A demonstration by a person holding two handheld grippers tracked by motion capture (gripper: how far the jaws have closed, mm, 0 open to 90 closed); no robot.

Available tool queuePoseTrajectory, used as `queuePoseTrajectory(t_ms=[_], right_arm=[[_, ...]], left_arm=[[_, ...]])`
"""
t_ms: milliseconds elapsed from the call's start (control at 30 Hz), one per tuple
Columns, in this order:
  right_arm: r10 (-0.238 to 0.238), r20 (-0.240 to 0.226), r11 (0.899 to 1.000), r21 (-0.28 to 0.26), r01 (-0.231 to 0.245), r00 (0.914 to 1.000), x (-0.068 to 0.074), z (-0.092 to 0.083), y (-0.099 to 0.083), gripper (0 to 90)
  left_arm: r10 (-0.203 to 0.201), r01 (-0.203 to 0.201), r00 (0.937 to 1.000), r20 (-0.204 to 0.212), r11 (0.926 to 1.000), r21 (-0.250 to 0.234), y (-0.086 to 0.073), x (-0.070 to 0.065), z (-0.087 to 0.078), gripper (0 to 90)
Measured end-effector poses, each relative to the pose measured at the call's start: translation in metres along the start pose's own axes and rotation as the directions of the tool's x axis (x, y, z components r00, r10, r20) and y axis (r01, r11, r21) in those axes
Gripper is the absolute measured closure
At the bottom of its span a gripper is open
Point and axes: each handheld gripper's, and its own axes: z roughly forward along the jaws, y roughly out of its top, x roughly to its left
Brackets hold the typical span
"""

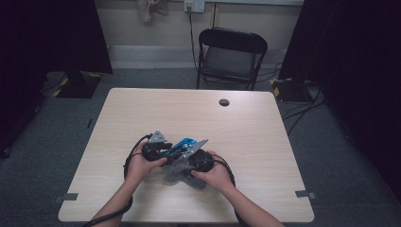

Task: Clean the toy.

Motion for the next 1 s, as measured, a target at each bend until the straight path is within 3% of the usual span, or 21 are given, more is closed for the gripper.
queuePoseTrajectory(t_ms=[267, 567, 1000], right_arm=[[0.072, 0.045, 0.997, -0.007, -0.071, 0.9964, -0.013, 0.000, 0.001, 76.1], [0.096, 0.101, 0.995, -0.018, -0.095, 0.9903, -0.027, -0.008, -0.006, 76.1], [0.165, 0.128, 0.986, -0.027, -0.163, 0.9780, -0.045, -0.017, -0.013, 76.1]], left_arm=[[0.003, -0.003, 1.0000, -0.004, 1.0000, -0.004, -0.001, 0.000, 0.000, 39.2], [0.006, -0.006, 1.0000, -0.004, 1.0000, -0.005, -0.001, 0.000, 0.000, 39.2], [0.000, 0.000, 1.0000, -0.004, 1.0000, -0.005, -0.001, 0.000, 0.000, 39.2]])
